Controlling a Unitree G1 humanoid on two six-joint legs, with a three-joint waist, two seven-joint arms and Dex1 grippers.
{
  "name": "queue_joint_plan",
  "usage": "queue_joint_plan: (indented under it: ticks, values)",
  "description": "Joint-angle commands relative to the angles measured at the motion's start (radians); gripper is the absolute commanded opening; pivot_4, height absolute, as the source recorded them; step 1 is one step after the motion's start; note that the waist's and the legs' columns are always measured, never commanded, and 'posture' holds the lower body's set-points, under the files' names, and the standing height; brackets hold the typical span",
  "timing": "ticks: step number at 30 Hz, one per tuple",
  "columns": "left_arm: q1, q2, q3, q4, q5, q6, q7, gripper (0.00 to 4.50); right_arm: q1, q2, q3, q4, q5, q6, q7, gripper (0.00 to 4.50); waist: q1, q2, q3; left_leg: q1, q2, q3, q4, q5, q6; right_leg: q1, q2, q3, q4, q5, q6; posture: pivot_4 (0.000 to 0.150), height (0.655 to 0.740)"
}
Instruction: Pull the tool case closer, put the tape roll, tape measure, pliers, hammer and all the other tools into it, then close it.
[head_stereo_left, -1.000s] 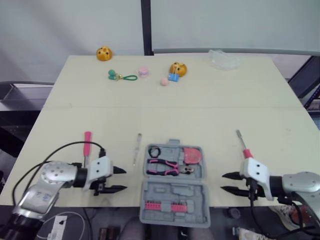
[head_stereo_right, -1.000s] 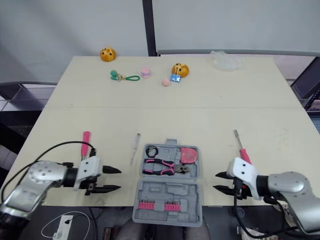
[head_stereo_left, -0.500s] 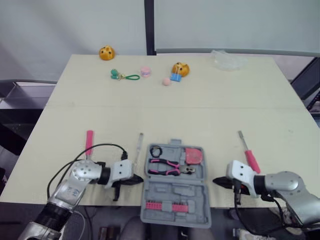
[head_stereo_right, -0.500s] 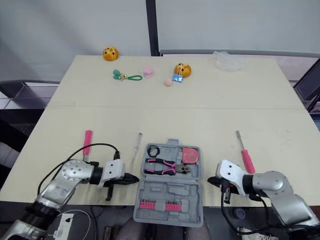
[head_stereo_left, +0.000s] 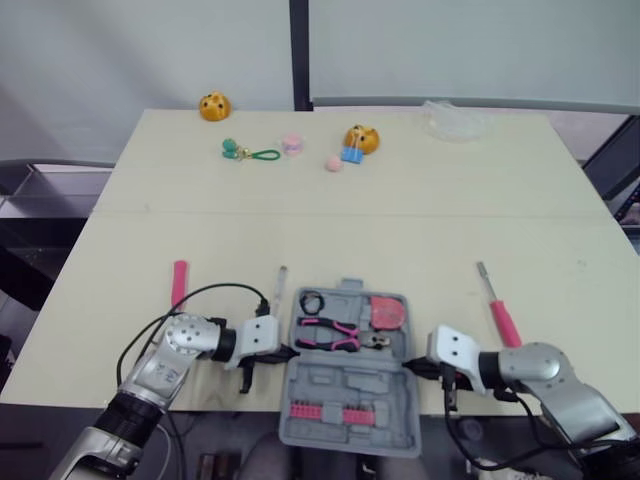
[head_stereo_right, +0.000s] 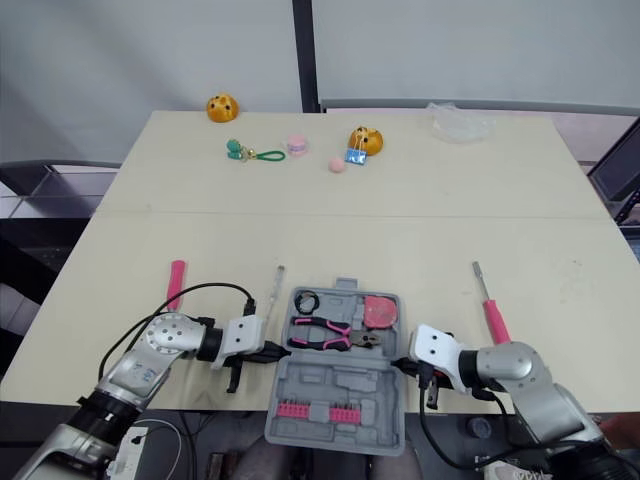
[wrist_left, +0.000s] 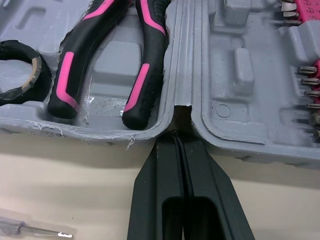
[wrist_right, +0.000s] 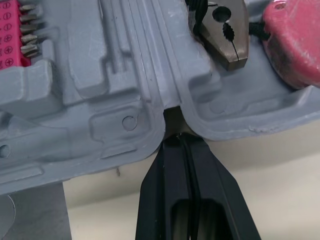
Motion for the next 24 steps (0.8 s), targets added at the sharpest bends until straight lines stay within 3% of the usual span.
queue_joint_plan:
  ticks: [1, 17, 24]
  values:
    - [-0.026, -0.05, -0.033, 0.017, 0.038, 0.016, 0.051, 0.06, -0.06, 0.034, 0.008, 0.004, 0.007, -0.005, -0.011, 0.0, 0.0, 0.0, 0.0, 0.001, 0.0, 0.0, 0.0, 0.0, 0.0, 0.001, 0.0, 0.0, 0.0, 0.0, 0.0, 0.15, 0.74]
    - [-0.224, -0.155, -0.001, 0.203, 0.099, 0.048, 0.146, 0.06, -0.288, 0.081, -0.015, 0.272, -0.059, -0.067, -0.059, 0.0, 0.0, 0.0, 0.0, 0.0, -0.002, -0.005, 0.002, 0.001, 0.002, 0.005, -0.004, -0.007, -0.001, 0.001, 0.001, 0.15, 0.74]
    - [-0.236, -0.163, -0.002, 0.217, 0.107, 0.047, 0.151, 0.06, -0.29, 0.089, -0.014, 0.264, -0.055, -0.059, -0.055, 0.0, -0.001, 0.0, 0.0, 0.0, -0.002, -0.006, 0.002, 0.002, 0.002, 0.006, -0.004, -0.007, -0.002, 0.001, 0.001, 0.15, 0.74]
